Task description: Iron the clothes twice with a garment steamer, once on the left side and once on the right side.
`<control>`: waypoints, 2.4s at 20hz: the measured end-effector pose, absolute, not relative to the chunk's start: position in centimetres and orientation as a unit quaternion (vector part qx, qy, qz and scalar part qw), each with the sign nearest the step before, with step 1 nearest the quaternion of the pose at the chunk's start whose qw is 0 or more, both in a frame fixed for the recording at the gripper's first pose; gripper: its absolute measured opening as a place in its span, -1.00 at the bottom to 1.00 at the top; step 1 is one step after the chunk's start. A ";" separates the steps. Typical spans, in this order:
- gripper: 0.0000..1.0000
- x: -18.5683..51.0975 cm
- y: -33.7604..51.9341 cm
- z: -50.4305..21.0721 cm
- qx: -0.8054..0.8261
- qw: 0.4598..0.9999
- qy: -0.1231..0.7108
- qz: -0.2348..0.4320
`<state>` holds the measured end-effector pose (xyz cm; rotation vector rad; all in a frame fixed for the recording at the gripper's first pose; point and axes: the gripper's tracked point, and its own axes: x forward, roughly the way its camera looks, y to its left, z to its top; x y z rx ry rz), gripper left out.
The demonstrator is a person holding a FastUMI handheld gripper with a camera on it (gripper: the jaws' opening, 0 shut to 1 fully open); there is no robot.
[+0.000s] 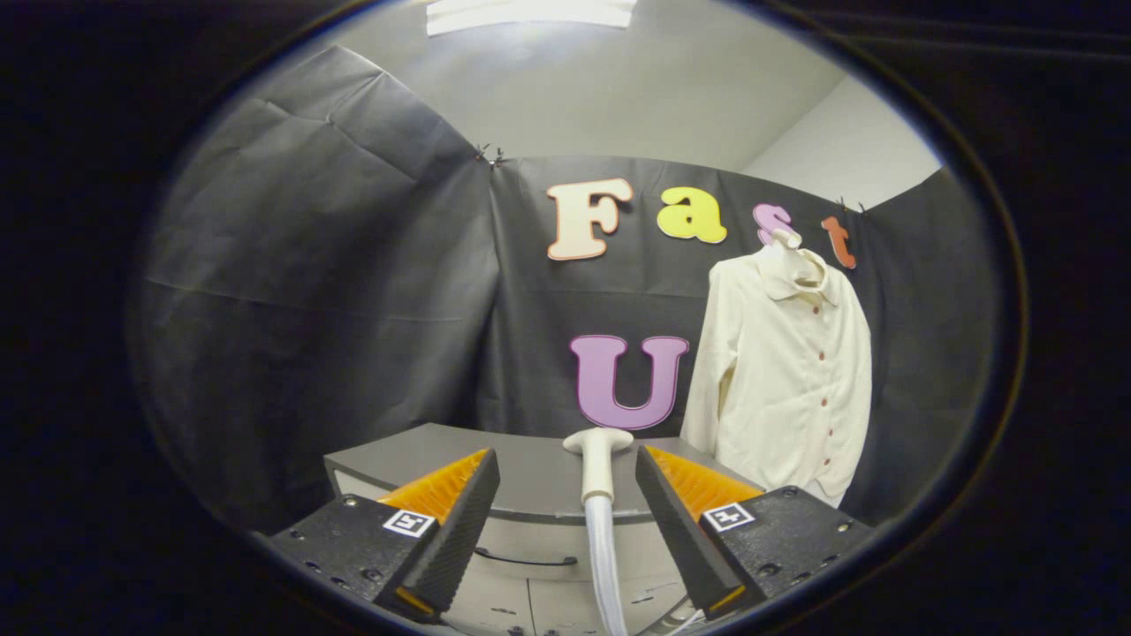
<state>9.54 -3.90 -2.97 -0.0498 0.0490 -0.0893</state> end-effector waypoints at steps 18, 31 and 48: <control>0.85 20.9 -6.8 -10.7 -0.012 0.990 0.118 -0.075; 0.39 24.7 -7.7 -15.5 -0.006 0.975 0.190 -0.112; -0.23 22.5 -7.5 -13.7 0.010 0.986 0.151 -0.064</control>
